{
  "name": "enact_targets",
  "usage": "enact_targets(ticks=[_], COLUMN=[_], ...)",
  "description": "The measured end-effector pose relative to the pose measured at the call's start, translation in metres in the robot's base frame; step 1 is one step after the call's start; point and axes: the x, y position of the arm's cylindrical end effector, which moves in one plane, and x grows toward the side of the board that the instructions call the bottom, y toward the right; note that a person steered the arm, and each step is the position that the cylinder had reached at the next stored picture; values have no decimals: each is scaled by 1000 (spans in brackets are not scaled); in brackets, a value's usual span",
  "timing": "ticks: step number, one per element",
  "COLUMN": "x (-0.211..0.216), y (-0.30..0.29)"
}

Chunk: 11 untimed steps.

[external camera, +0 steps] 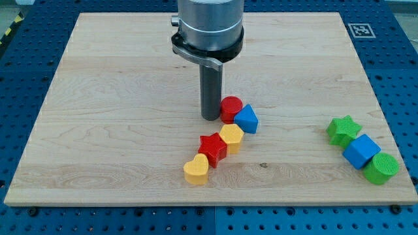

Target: Move the red circle towards the top right of the board

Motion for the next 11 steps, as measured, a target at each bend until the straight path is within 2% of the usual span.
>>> enact_targets(ticks=[2, 3, 9, 11], x=[20, 15, -151, -156], y=[12, 31, 166, 199])
